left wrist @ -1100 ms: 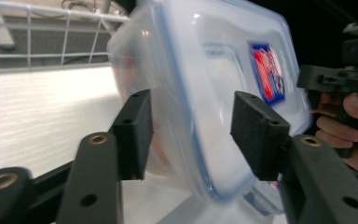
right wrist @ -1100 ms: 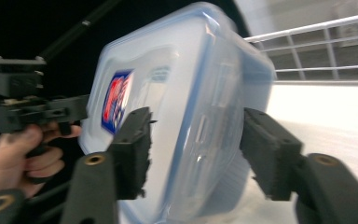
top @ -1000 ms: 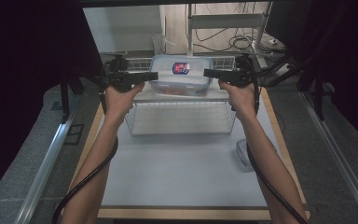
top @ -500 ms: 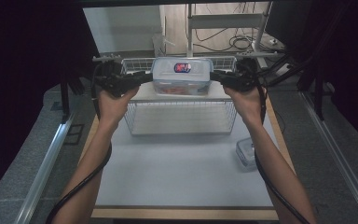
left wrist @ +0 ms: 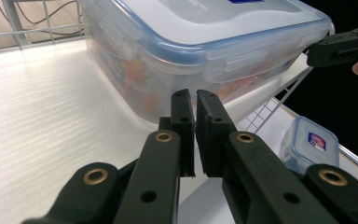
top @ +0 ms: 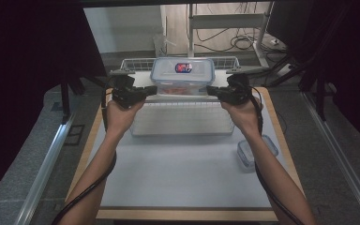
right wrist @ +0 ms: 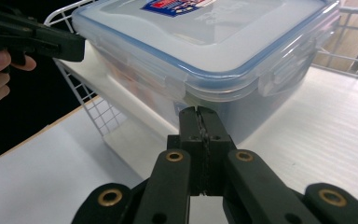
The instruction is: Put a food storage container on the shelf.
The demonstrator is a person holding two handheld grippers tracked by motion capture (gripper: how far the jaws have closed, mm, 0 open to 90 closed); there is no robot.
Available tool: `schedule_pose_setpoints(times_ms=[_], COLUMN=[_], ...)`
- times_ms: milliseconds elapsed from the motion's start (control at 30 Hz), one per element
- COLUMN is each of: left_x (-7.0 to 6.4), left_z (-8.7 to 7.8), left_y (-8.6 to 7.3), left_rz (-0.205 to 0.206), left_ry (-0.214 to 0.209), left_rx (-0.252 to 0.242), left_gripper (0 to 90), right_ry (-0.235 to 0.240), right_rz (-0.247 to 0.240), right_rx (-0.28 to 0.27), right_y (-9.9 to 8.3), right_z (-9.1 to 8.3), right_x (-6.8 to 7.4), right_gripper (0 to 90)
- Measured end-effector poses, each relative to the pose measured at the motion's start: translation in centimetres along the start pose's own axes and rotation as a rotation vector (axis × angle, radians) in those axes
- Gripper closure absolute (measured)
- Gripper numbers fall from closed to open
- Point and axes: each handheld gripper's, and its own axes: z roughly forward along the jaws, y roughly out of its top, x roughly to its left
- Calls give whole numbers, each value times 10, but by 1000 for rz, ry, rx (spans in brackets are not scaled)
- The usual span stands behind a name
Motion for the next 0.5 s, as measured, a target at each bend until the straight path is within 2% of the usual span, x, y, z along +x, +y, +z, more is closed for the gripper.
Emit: schedule_pose_setpoints(times_ms=[100,267,367,500], left_x=[0,-5,-7,-14], left_z=[3,11,14,14], left_y=[1,6,7,5], left_rz=[-4,17,19,51], left_ry=[4,25,18,18], left_rx=[1,17,17,26], left_gripper=[851,849,844,831], right_ry=[-8,-21,-30,-23], right_rz=[4,13,15,16], right_rx=[-2,5,10,3], right_y=[0,2,4,4], right_z=[1,7,11,11], right_x=[-3,-9,-12,-12], right_gripper=[889,889,889,889])
